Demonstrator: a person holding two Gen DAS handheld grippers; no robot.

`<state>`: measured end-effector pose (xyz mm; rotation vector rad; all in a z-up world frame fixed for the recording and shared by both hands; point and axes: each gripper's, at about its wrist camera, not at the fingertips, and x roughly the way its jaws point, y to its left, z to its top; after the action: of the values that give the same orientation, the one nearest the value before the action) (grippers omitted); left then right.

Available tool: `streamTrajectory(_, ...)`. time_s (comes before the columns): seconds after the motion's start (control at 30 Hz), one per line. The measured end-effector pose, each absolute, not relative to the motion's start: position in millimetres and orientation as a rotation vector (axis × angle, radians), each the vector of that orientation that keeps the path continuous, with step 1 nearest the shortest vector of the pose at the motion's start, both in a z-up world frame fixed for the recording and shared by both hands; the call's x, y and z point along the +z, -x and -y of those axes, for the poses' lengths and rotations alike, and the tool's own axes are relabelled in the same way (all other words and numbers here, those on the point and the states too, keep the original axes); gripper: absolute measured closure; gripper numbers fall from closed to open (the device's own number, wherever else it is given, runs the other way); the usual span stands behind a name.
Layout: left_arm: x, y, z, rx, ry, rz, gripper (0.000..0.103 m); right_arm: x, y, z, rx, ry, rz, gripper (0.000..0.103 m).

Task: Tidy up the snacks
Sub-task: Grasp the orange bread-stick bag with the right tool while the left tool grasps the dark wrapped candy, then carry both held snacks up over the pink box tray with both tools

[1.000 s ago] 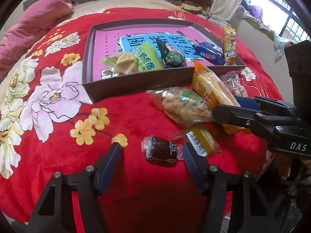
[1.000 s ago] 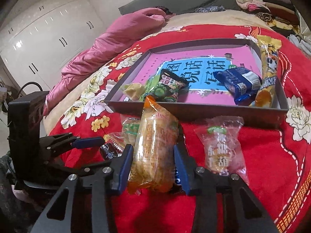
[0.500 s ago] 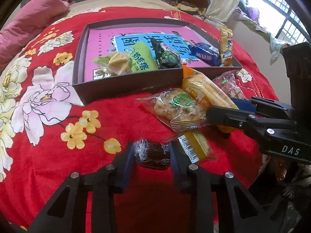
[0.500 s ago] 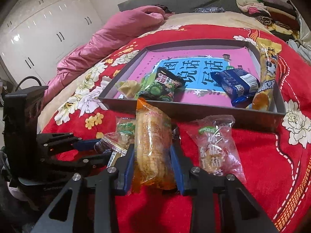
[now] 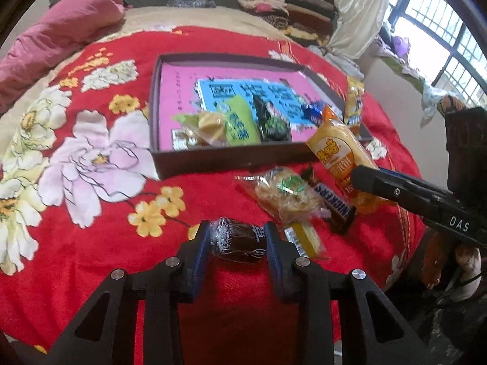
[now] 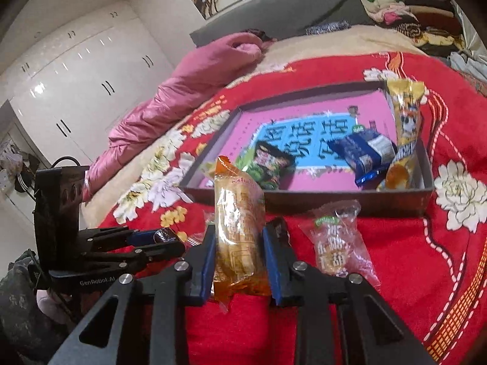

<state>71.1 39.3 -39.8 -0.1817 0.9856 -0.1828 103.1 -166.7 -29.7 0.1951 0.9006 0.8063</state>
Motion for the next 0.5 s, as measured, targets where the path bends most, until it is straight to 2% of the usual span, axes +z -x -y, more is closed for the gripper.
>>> streamTrajectory(0.5,-14.4,-78.9,-54.1,-0.129,0.205,-0.918,0.067,-15.4,-111.3,181.7,0.788,-0.241,-0.835,0.073)
